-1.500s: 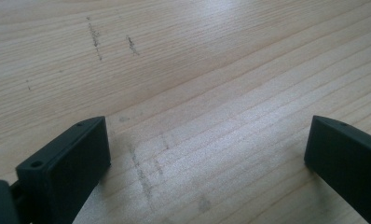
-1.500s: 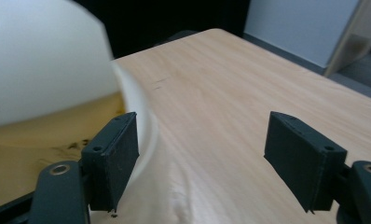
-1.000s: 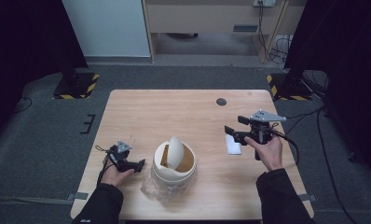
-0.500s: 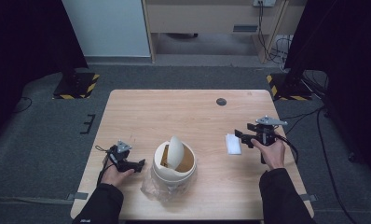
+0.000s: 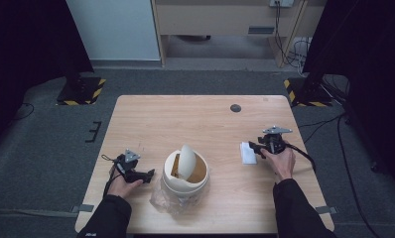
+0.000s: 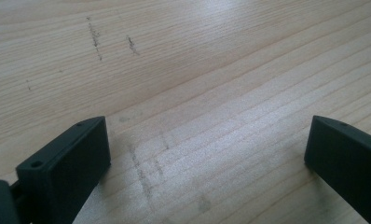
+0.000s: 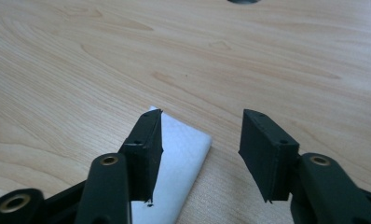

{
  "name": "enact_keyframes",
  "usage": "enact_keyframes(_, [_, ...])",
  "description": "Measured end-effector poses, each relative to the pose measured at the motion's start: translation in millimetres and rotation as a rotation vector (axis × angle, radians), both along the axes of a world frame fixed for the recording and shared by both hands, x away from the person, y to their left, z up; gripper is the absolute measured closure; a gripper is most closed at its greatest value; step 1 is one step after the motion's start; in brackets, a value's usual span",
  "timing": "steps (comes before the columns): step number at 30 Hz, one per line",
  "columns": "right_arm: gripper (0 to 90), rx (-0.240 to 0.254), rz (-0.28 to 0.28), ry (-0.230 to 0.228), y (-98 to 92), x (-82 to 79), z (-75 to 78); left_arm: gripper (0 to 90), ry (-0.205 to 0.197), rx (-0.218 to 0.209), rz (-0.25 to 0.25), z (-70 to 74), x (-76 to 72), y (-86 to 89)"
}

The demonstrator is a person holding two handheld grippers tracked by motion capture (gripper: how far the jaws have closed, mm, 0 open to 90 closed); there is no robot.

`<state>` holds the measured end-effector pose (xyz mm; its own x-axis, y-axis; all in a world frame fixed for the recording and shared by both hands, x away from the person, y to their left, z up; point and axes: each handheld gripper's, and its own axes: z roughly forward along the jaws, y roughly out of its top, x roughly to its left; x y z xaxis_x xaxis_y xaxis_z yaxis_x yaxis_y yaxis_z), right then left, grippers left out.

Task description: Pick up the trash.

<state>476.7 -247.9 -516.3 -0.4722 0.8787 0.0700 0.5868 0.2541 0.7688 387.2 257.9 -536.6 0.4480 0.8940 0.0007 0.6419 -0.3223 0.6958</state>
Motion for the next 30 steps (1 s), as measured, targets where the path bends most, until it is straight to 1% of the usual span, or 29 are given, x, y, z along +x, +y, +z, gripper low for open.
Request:
enact_keyframes(3, [55.1, 0.009, -0.013, 0.03, 0.1, 1.5, -4.2, 0.0, 0.0, 0.0, 0.0, 0.0, 0.0, 0.0])
enact_keyframes(9, [61.1, 0.01, -0.015, 0.065, -2.5, 4.3, -9.0, 0.0, 0.0, 0.0, 0.0, 0.0, 0.0, 0.0])
enact_keyframes(13, [64.2, 0.01, -0.016, 0.076, -2.8, 4.1, -11.6, 0.0, 0.0, 0.0, 0.0, 0.0, -0.1, 0.0])
enact_keyframes(14, [66.5, 0.008, -0.011, 0.084, -1.8, 3.5, -12.2, 0.0, 0.0, 0.0, 0.0, 0.0, -0.1, 0.0])
enact_keyframes(17, [71.5, 0.011, -0.008, 0.086, -0.7, 2.7, -13.7, 0.0, 0.0, 0.0, 0.001, 0.0, -0.2, -0.1])
enact_keyframes(21, [78.2, 0.04, -0.01, 0.09, 0.2, 1.2, -15.0, 0.0, 0.0, 0.0, 0.002, 0.0, -0.2, -0.2])
enact_keyframes(23, [79.4, 0.049, -0.01, 0.092, -0.2, 1.1, -15.4, 0.0, 0.0, 0.0, 0.002, 0.0, -0.2, -0.2])
enact_keyframes(24, [83.4, 0.073, -0.018, 0.105, -1.5, 0.9, -15.3, 0.0, 0.0, 0.0, 0.002, 0.0, -0.2, -0.2])
enact_keyframes(26, [87.2, 0.096, -0.024, 0.11, -3.6, 0.9, -14.9, 0.0, -0.001, -0.001, 0.002, -0.1, -0.2, -0.2])
enact_keyframes(28, [88.0, 0.116, -0.027, 0.122, -4.3, 0.3, -12.5, 0.0, -0.001, 0.0, 0.002, 0.0, -0.2, -0.2])
enact_keyframes(29, [88.0, 0.116, -0.027, 0.122, -4.3, 0.3, -12.5, 0.0, -0.001, 0.0, 0.002, 0.0, -0.2, -0.2])
enact_keyframes(30, [88.4, 0.125, -0.029, 0.117, -4.3, -1.0, -9.5, 0.0, -0.001, -0.001, 0.002, 0.0, -0.2, -0.2])
